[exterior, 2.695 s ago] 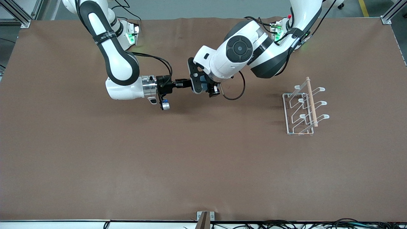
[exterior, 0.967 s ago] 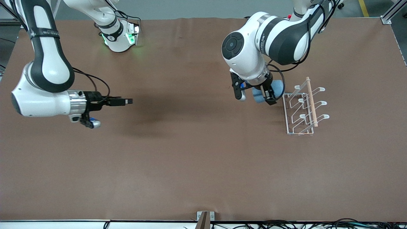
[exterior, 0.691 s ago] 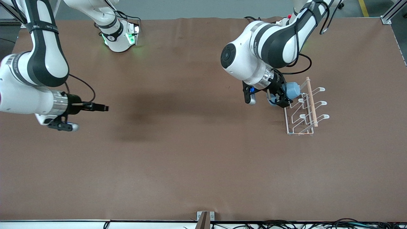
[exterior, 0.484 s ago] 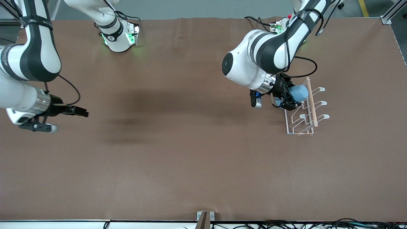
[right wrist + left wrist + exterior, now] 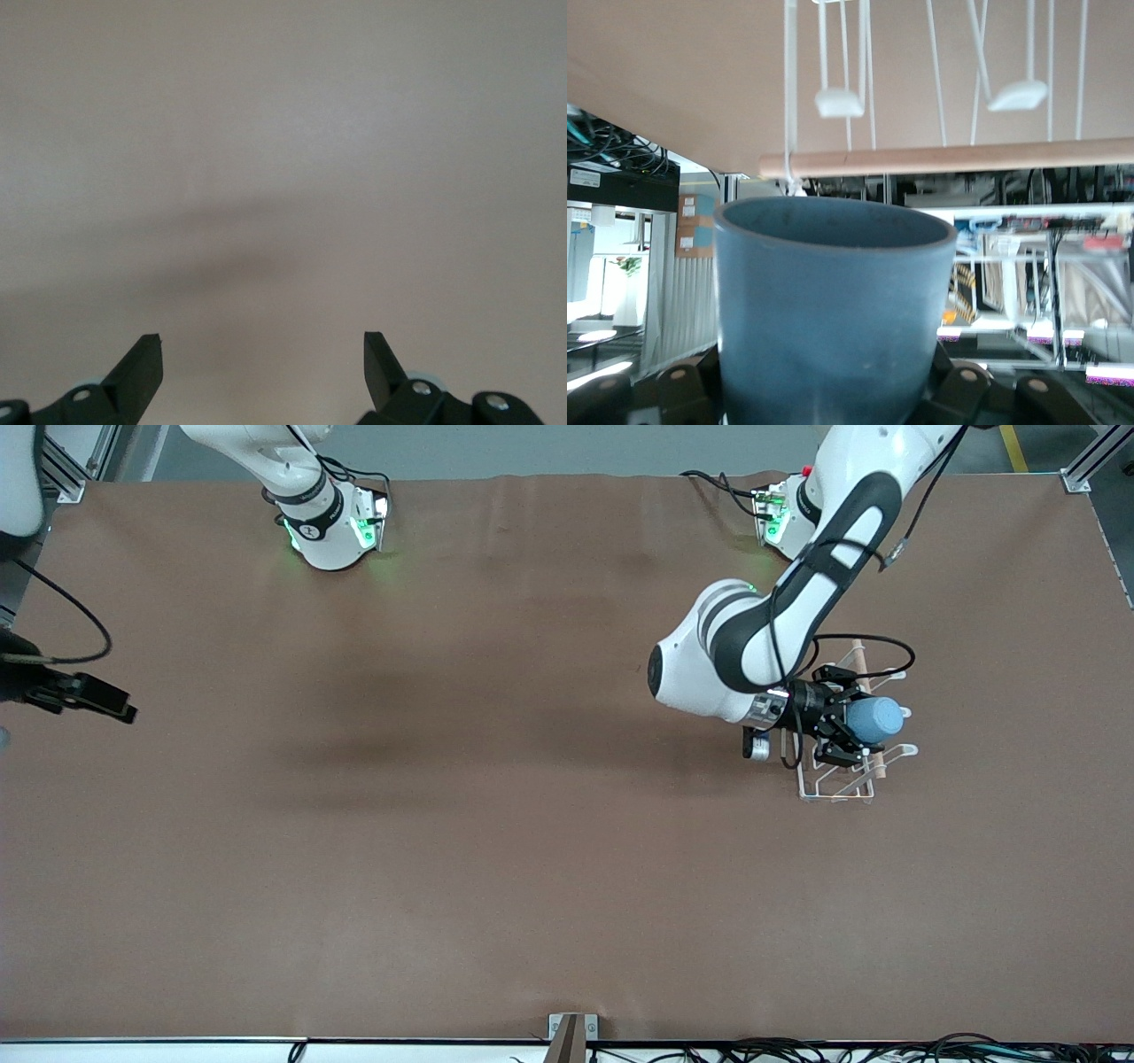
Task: Hang cup on cup holder
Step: 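Lower the cup onto a white hook of the cup holder with the left gripper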
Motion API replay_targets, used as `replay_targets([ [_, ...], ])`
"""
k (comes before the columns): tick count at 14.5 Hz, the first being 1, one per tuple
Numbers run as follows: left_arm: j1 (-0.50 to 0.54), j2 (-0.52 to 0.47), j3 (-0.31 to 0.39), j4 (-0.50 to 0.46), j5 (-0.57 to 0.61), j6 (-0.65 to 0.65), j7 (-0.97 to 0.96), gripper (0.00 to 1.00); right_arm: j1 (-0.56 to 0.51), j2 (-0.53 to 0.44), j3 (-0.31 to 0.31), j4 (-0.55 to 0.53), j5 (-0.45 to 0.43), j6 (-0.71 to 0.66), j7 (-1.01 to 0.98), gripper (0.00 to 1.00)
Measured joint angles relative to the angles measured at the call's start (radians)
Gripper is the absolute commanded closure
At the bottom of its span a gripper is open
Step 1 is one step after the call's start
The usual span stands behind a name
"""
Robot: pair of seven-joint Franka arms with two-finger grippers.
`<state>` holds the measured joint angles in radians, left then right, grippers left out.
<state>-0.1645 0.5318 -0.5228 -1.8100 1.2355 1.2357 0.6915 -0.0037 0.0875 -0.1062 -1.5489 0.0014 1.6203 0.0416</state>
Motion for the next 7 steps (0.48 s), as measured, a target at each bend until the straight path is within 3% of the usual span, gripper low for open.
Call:
replay_targets([
  [7,-0.004,0.128,0.03,-0.001,0.08,-0.043,0.0,1.0,-0.015,-0.039,-0.001,0.108,-0.002,-0.135,-0.013,0.0],
])
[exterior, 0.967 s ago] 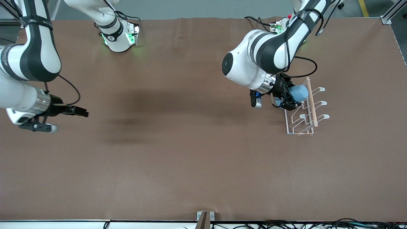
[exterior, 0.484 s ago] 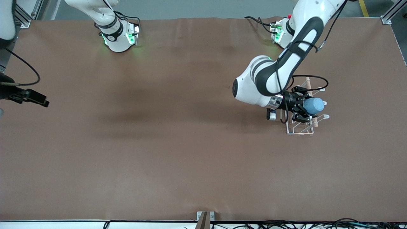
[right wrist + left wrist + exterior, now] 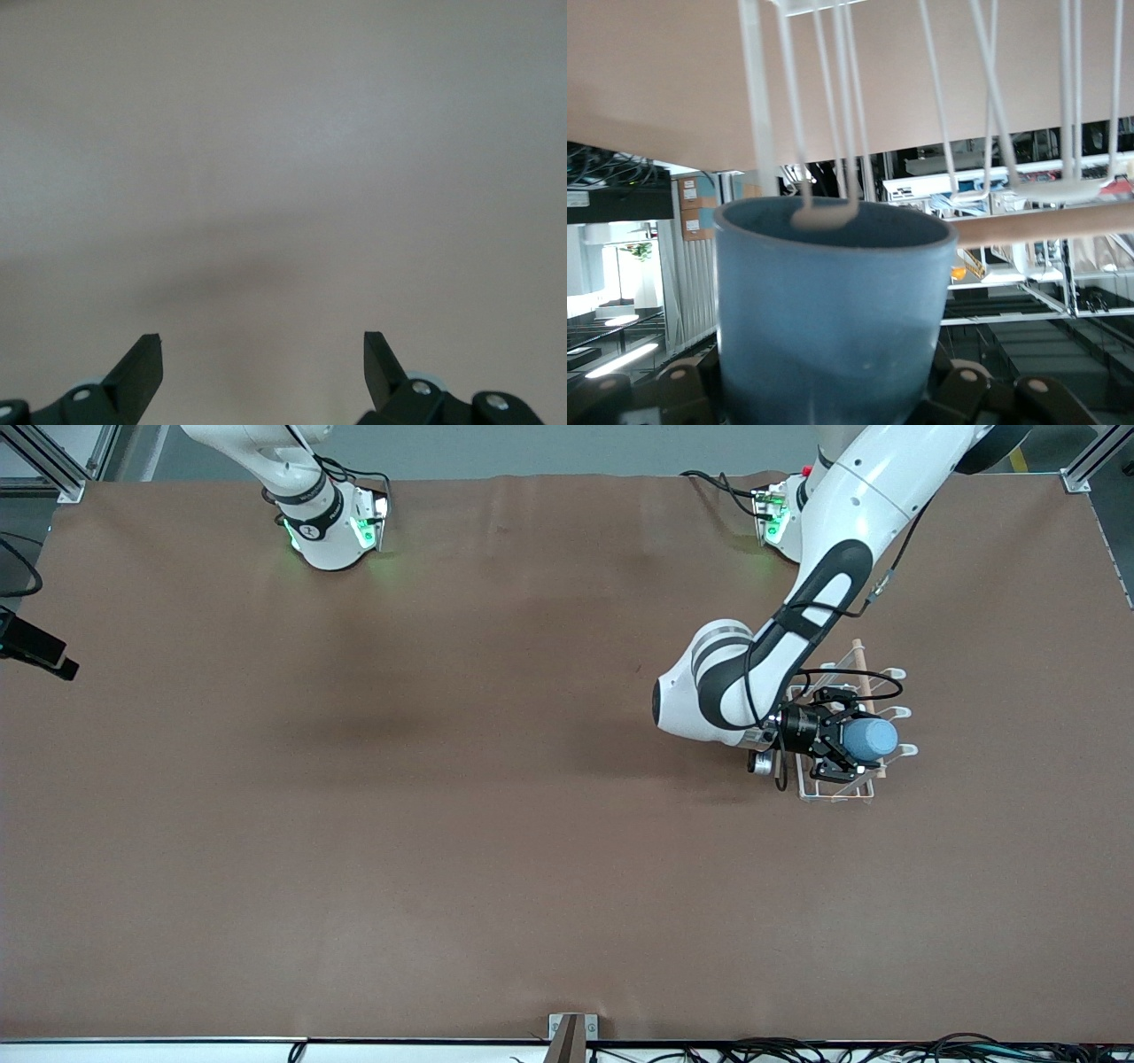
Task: Hang cup on cup holder
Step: 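Lower the cup onto a white hook of the cup holder with the left gripper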
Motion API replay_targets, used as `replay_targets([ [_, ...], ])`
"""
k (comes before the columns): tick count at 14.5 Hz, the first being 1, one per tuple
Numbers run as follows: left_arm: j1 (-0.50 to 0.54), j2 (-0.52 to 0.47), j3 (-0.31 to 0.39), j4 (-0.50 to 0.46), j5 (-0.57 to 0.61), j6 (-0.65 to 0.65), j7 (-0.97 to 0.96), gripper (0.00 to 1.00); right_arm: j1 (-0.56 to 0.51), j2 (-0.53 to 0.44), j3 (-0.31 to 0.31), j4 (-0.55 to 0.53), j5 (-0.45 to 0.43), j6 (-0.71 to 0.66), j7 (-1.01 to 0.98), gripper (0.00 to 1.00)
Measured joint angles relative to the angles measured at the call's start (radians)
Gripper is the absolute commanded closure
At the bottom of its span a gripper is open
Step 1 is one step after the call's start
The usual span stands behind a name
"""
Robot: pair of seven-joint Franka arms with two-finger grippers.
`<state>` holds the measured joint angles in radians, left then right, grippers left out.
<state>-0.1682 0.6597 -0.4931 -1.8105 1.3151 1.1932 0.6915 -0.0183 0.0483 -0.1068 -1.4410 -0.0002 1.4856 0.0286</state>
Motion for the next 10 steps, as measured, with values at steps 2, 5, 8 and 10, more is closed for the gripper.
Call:
replay_targets([
  [2,-0.002,0.02,0.001,0.001,0.002,-0.008,0.0,0.93,-0.001,0.003,0.001,0.0,0.0,-0.011,0.0,0.0],
  [5,-0.006,0.03,0.002,0.002,0.002,-0.015,-0.021,0.66,-0.001,0.003,0.001,0.0,0.0,-0.037,0.0,0.0],
  [8,-0.006,0.03,0.002,0.003,0.002,-0.015,-0.072,0.35,-0.001,0.003,0.001,0.0,0.0,-0.043,0.0,0.0],
  [10,-0.005,0.03,0.002,0.007,-0.004,-0.017,-0.105,0.26,-0.001,0.003,0.002,0.0,0.0,-0.043,0.0,0.0],
])
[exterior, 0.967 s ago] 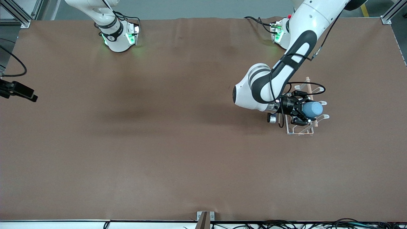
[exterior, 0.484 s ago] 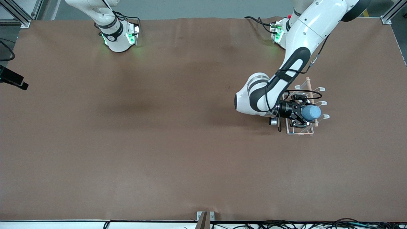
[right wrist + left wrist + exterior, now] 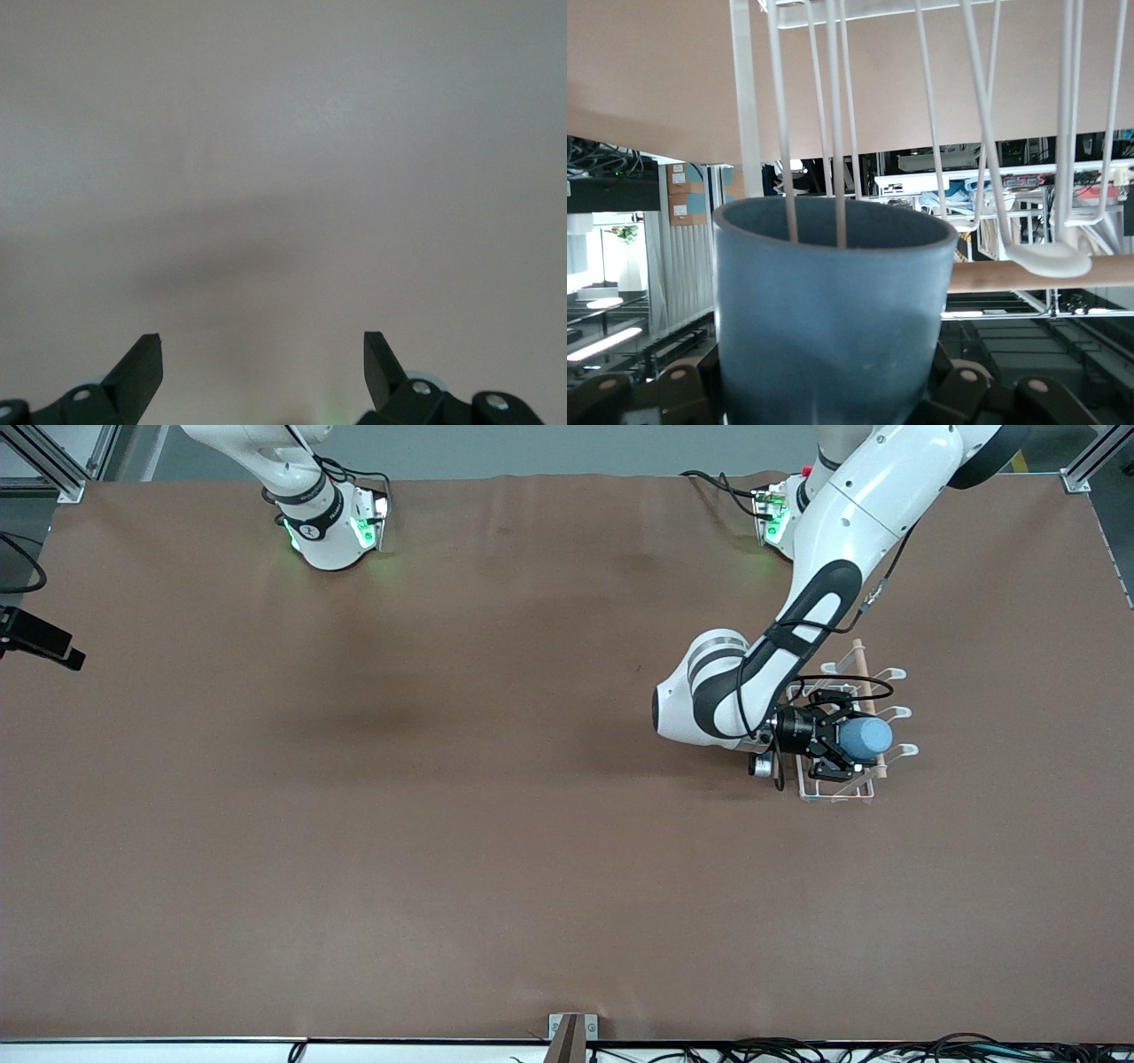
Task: Hang cup on cup holder
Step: 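Lower the cup onto a white hook of the cup holder with the left gripper, then release the cup and pull the left gripper back from the holder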
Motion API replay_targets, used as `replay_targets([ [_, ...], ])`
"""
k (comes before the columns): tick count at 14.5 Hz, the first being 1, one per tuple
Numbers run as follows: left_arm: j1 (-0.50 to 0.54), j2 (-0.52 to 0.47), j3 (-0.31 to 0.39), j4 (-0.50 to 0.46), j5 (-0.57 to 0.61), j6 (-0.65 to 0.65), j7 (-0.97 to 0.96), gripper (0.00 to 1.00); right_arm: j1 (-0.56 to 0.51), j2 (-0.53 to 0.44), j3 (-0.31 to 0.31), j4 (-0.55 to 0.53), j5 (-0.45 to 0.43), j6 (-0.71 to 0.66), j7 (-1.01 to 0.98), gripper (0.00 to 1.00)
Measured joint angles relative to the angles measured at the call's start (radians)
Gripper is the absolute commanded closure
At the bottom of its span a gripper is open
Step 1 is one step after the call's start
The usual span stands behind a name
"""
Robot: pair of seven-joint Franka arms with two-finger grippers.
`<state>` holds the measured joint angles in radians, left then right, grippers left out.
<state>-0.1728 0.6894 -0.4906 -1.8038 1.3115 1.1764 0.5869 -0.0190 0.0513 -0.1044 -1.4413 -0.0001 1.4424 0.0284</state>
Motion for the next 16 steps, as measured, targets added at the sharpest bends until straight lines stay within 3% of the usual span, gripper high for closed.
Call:
replay_targets([
  [2,0.0,0.0,0.0,0.005,-0.004,0.0,-0.019,0.15,0.0,0.0,0.001,0.0,0.0,0.001,-0.001,0.0],
  [7,0.0,-0.013,-0.001,0.045,-0.03,-0.012,-0.025,0.01,0.0,0.0,0.001,0.0,0.0,0.002,-0.012,0.0],
  [11,-0.003,-0.035,-0.004,0.068,-0.059,-0.019,-0.033,0.0,0.0,0.0,0.001,0.0,0.0,0.001,-0.014,0.0],
  [16,-0.001,-0.121,-0.004,0.168,-0.156,-0.007,-0.075,0.01,0.0,0.0,0.002,0.0,0.0,0.0,-0.015,0.0],
])
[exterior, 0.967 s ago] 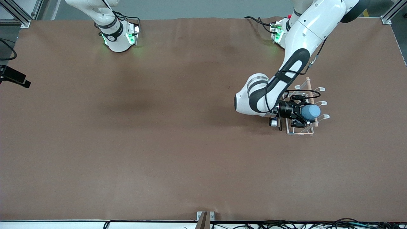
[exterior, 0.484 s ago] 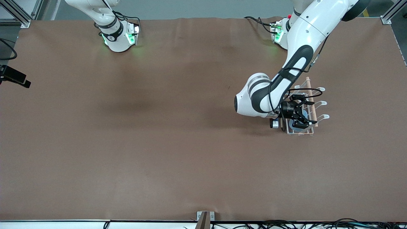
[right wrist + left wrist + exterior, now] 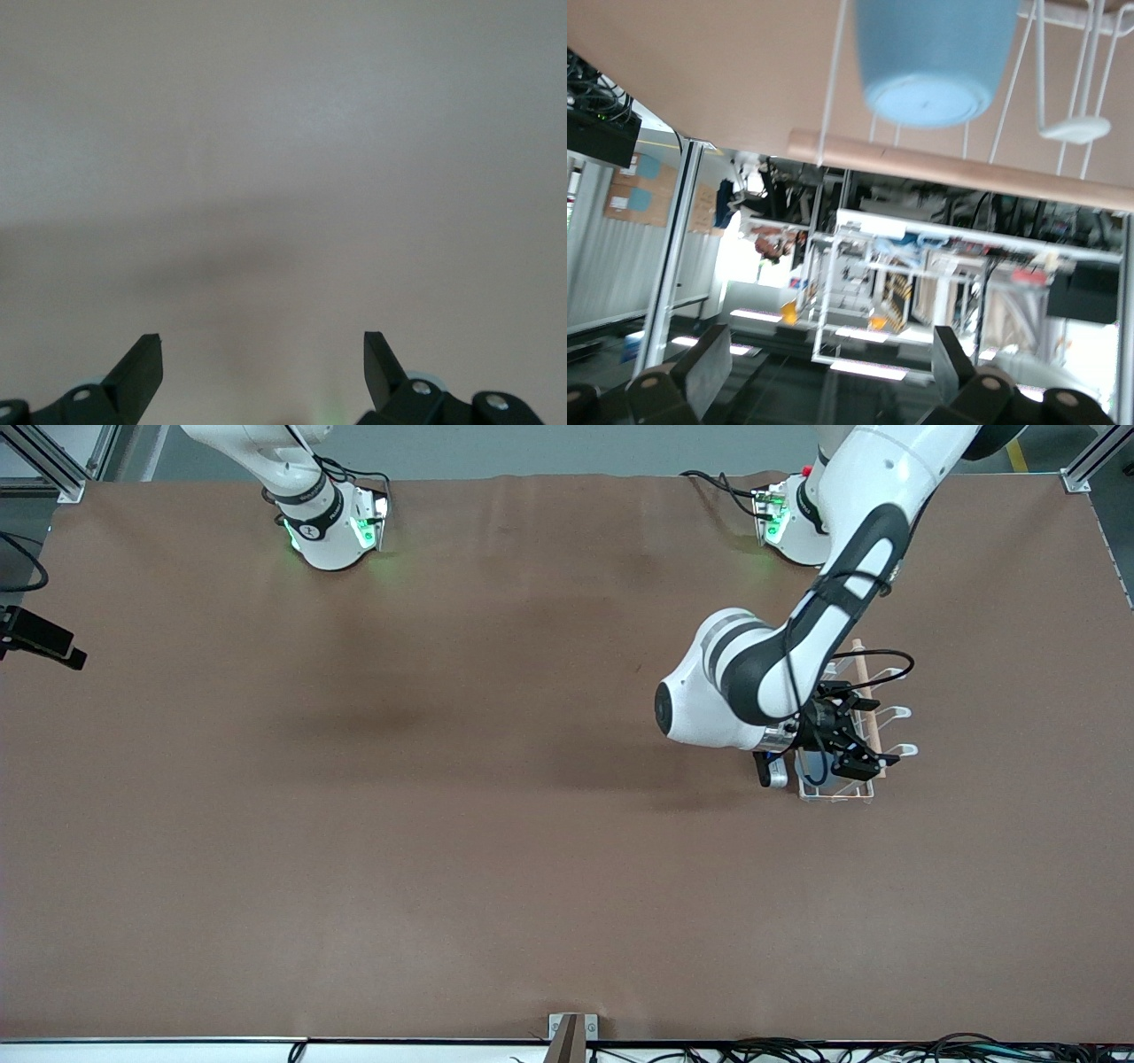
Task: Hang cup on cup holder
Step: 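Release the cup and pull the left gripper back from the holder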
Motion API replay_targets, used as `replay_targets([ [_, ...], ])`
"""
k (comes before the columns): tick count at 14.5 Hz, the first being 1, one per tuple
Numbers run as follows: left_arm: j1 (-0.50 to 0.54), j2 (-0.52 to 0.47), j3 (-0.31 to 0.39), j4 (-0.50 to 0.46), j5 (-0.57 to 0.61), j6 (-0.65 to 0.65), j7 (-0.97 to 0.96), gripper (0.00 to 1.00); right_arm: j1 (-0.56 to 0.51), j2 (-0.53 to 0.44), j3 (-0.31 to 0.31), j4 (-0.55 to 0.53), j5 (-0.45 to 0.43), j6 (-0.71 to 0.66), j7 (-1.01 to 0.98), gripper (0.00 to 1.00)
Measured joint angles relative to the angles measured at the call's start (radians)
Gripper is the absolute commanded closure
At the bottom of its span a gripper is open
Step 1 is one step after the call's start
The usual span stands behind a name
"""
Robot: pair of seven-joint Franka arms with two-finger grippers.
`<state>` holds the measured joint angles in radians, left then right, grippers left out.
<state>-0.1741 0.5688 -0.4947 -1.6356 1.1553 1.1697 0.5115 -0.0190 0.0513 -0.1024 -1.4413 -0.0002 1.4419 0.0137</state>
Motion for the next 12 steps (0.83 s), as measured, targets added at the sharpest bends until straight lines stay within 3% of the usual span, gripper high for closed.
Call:
replay_targets([
  [6,0.057,-0.116,0.015,0.048,-0.236,0.11,-0.286,0.0,0.0,0.0,0.0,0.0,0.0,-0.001,0.0,0.0],
  [12,0.111,-0.174,0.082,0.12,-0.523,0.271,-0.485,0.0,0.0,0.0,0.0,0.0,0.0,0.001,0.0,0.0],
])
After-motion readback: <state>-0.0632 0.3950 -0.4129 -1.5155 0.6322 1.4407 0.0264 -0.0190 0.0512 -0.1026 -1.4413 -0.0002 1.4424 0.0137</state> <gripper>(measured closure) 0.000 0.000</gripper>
